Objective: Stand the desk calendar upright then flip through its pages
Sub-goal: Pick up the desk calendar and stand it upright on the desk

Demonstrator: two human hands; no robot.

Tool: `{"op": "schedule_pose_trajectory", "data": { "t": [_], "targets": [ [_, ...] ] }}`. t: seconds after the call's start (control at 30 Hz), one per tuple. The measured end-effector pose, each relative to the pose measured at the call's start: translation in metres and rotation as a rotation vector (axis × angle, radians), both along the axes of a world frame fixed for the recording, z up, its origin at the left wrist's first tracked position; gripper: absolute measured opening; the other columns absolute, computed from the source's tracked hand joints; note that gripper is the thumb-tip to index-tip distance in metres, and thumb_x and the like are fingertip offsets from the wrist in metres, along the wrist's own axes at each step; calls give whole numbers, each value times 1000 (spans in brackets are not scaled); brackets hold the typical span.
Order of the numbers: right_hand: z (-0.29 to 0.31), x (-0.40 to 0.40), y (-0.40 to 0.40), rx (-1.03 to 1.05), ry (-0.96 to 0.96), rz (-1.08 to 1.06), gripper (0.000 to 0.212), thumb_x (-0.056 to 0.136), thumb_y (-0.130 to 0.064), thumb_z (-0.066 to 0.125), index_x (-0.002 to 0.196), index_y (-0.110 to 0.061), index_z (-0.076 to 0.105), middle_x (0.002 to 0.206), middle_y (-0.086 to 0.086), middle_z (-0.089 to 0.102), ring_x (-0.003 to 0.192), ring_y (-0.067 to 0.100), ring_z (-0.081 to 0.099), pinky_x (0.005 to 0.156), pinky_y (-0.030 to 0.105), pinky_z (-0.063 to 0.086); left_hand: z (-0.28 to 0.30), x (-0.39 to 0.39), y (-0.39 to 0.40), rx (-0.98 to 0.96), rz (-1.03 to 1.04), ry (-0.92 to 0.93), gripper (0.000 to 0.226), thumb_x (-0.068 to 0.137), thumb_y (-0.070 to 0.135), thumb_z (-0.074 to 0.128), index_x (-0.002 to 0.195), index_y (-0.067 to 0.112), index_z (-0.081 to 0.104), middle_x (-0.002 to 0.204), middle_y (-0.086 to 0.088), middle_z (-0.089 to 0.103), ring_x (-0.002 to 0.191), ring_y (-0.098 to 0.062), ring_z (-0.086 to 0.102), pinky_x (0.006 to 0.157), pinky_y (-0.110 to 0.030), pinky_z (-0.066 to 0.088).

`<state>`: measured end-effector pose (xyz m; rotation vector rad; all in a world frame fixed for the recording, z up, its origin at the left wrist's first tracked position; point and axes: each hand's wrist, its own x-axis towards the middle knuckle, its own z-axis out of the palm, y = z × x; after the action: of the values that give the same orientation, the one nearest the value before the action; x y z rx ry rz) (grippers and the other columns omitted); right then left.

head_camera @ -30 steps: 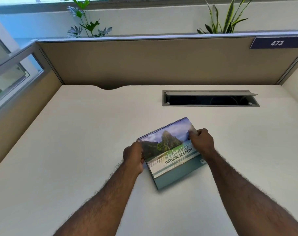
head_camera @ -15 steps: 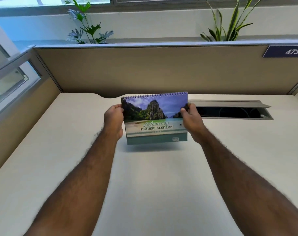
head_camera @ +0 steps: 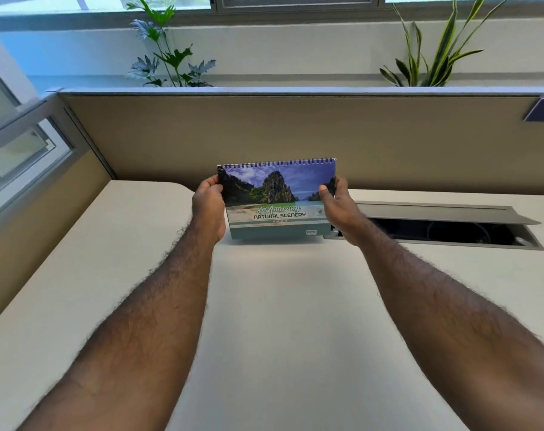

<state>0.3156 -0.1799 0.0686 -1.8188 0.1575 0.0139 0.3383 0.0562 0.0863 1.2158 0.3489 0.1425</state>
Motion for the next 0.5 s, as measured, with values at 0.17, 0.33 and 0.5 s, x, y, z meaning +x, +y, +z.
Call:
{"op": "schedule_pose_trajectory", "data": {
  "t": [0.17, 0.33, 0.5],
  "targets": [
    [-22, 6, 1, -24, 22, -55, 42, 103, -35, 40, 141, -20, 31, 119, 4, 63, 112, 31, 62, 98, 53, 49, -17, 8, 6, -9, -32, 16, 38, 96, -1, 31, 125, 3, 55, 101, -8, 65, 84, -11, 61, 55, -12, 49],
    [-38, 5, 14, -226, -44, -335, 45, 95, -32, 56, 133, -10, 50, 114, 10, 65, 110, 34, 60, 93, 39, 48, -31, 12, 6, 25, -31, -22, 34, 95, -1, 34, 118, 12, 57, 117, -12, 63, 97, -13, 62, 65, -13, 51],
    [-46, -3, 27, -275, -110, -499, 30, 87, -28, 69, 103, -6, 55, 106, 11, 62, 90, 24, 56, 73, 25, 37, -34, 16, 10, 95, -34, 14, 35, 96, 7, 37, 121, 14, 60, 122, -9, 65, 107, -19, 60, 78, -22, 49]
  ]
}}
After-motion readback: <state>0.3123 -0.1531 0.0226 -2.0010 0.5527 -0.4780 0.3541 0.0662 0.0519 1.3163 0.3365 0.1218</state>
